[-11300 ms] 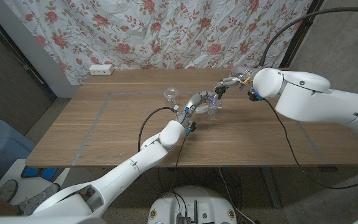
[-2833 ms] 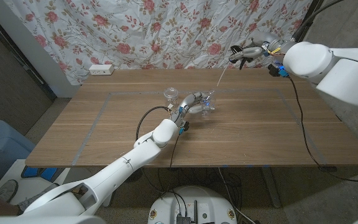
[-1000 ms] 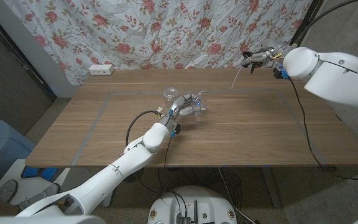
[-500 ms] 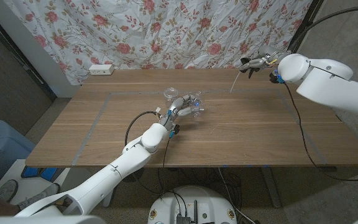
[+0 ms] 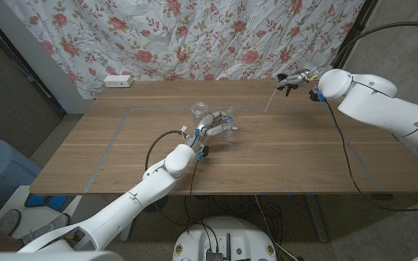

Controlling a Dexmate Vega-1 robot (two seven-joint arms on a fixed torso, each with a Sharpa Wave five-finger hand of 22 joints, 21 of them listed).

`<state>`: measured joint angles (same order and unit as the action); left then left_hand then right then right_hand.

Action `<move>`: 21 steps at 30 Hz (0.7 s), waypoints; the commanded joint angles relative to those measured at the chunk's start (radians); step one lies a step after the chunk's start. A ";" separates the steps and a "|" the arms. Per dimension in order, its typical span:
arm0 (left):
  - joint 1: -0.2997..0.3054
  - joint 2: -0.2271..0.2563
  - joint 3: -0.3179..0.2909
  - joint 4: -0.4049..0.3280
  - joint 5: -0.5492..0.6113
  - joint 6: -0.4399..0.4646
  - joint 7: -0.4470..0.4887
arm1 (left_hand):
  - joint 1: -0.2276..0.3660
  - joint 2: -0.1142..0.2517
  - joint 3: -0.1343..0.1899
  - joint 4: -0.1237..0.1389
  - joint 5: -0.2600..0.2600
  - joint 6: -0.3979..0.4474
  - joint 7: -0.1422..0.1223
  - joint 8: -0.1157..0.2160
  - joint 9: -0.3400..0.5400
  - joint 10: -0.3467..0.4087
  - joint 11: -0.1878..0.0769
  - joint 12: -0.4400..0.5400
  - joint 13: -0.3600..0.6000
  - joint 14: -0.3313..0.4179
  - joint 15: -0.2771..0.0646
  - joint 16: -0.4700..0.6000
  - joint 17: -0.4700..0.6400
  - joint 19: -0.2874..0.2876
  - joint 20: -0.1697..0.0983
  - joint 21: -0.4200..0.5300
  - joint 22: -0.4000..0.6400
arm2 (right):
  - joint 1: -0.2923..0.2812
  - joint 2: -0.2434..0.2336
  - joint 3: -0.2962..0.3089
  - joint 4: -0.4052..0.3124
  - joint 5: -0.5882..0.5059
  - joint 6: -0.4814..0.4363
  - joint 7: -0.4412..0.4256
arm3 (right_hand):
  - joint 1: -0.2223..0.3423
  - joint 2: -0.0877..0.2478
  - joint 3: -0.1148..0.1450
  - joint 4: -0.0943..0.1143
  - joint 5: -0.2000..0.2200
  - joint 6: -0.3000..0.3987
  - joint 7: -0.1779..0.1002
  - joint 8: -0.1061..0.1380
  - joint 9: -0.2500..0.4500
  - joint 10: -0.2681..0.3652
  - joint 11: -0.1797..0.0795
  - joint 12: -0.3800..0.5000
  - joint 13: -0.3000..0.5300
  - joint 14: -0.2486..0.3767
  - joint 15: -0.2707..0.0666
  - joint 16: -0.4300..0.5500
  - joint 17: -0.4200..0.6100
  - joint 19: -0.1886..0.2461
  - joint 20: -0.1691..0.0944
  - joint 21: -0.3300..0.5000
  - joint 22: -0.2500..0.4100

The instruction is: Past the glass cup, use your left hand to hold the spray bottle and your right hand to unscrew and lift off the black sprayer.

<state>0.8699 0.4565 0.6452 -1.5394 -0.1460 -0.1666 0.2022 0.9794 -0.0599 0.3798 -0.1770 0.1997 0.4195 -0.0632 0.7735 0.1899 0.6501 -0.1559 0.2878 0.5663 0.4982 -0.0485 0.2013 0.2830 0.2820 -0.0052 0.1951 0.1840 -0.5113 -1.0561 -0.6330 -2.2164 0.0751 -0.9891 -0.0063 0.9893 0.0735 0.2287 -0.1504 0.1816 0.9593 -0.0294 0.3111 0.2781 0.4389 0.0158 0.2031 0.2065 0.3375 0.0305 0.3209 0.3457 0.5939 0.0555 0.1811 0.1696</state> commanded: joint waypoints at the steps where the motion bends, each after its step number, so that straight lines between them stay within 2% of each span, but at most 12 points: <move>1: -0.002 0.001 0.001 0.006 -0.007 0.004 -0.004 | -0.114 0.130 0.012 0.007 0.004 0.050 -0.053 0.138 -0.001 0.029 -0.042 -0.011 -0.005 -0.019 -0.102 -0.007 -0.006 -0.022 0.002 -0.008 0.001 | -0.004 0.054 -0.020 0.078 -0.013 0.040 0.009 | -0.011 0.006 -0.005 0.002 0.004 0.033 -0.041 0.000 0.000 -0.007 -0.002 -0.002 0.006 -0.012 0.000 -0.004 0.004 -0.011 -0.003 -0.003 0.003; 10: 0.002 0.003 0.003 0.001 -0.008 0.012 -0.002 | -0.117 0.126 0.010 0.007 0.003 0.054 -0.045 0.119 -0.005 0.022 -0.043 -0.022 -0.021 -0.034 -0.096 -0.007 -0.018 -0.042 0.001 -0.009 0.000 | -0.016 0.081 -0.023 0.130 -0.010 0.078 0.011 | -0.015 0.009 -0.006 0.003 0.005 0.033 -0.042 -0.002 -0.001 -0.018 -0.004 -0.004 0.007 -0.035 -0.012 -0.013 0.005 -0.022 -0.002 -0.001 0.002; 16: 0.004 0.002 0.003 -0.001 -0.007 0.012 0.002 | -0.119 0.127 0.010 0.007 0.003 0.056 -0.045 0.109 -0.007 0.021 -0.043 -0.027 -0.029 -0.036 -0.096 -0.005 -0.024 -0.045 0.003 -0.007 0.000 | -0.018 0.094 -0.034 0.163 -0.013 0.110 0.022 | -0.021 0.009 -0.009 0.004 0.005 0.027 -0.046 -0.006 -0.003 -0.043 -0.005 -0.010 0.007 -0.060 -0.018 -0.024 0.004 -0.055 -0.003 -0.004 0.002; 18: 0.004 0.002 0.003 -0.001 -0.007 0.012 0.002 | -0.119 0.127 0.010 0.007 0.002 0.056 -0.046 0.106 -0.007 0.022 -0.043 -0.028 -0.031 -0.036 -0.096 -0.004 -0.026 -0.046 0.003 -0.006 -0.001 | -0.019 0.100 -0.036 0.177 -0.011 0.127 0.029 | -0.023 0.009 -0.010 0.004 0.005 0.027 -0.047 -0.006 -0.003 -0.047 -0.007 -0.010 0.007 -0.064 -0.018 -0.026 0.004 -0.061 -0.010 -0.005 0.002; 19: 0.004 0.002 0.004 -0.001 -0.006 0.012 0.003 | -0.119 0.128 0.010 0.008 0.002 0.057 -0.046 0.105 -0.007 0.023 -0.043 -0.028 -0.032 -0.036 -0.096 -0.003 -0.026 -0.046 0.003 -0.006 -0.001 | -0.020 0.103 -0.035 0.184 -0.009 0.135 0.030 | -0.024 0.009 -0.010 0.003 0.005 0.027 -0.047 -0.006 -0.003 -0.047 -0.006 -0.009 0.007 -0.063 -0.018 -0.026 0.004 -0.064 -0.031 -0.003 0.002; 21: 0.003 0.002 0.005 0.000 -0.006 0.010 0.001 | -0.120 0.129 0.010 0.008 0.002 0.060 -0.045 0.101 -0.008 0.028 -0.041 -0.028 -0.036 -0.036 -0.096 -0.002 -0.028 -0.046 0.003 -0.005 -0.001 | -0.021 0.106 -0.037 0.195 -0.010 0.148 0.035 | -0.025 0.009 -0.011 0.003 0.005 0.026 -0.046 -0.007 -0.003 -0.053 -0.002 -0.010 0.007 -0.066 -0.022 -0.028 0.004 -0.058 -0.037 0.001 0.002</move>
<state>0.8710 0.4578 0.6468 -1.5367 -0.1521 -0.1576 0.2009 0.9794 -0.0598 0.3798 -0.1769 0.1997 0.4184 -0.0643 0.7735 0.1787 0.6518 -0.1717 0.2622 0.5327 0.4643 -0.0466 0.1956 0.2553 0.2395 -0.0055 0.1874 0.1814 -0.5261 -0.9781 -0.6593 -2.0841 0.0652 -0.9031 0.0099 0.9704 0.0815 0.2246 -0.1463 0.1810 0.9626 -0.0471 0.3074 0.2737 0.3942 0.0142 0.1957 0.2120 0.2763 0.0123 0.2978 0.3456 0.5301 0.0337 0.1773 0.1696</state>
